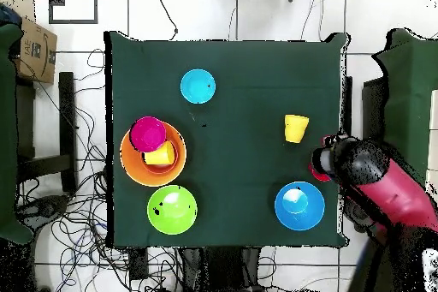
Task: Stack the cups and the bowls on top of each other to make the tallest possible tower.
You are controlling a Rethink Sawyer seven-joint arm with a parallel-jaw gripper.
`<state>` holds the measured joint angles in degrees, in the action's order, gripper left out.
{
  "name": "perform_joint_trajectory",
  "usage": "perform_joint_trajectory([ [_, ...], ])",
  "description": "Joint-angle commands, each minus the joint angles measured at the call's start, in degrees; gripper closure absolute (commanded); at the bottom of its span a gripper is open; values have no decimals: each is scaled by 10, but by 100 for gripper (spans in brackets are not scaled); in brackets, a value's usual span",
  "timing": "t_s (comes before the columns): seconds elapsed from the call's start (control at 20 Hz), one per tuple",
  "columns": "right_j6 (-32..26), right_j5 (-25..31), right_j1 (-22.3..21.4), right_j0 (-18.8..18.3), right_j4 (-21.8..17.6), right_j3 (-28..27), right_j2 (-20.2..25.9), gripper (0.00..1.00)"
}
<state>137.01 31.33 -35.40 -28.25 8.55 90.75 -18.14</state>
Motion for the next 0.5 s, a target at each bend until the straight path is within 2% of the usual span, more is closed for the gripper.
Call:
perform_joint_trajectory([
  [0.05,-162,16,-43,-15,-92,43,119,0],
  [0.3,-150,-14,-51,-25,-115,58,140,0],
  [0.5,-205,-60,-71,-63,-149,86,204,0],
])
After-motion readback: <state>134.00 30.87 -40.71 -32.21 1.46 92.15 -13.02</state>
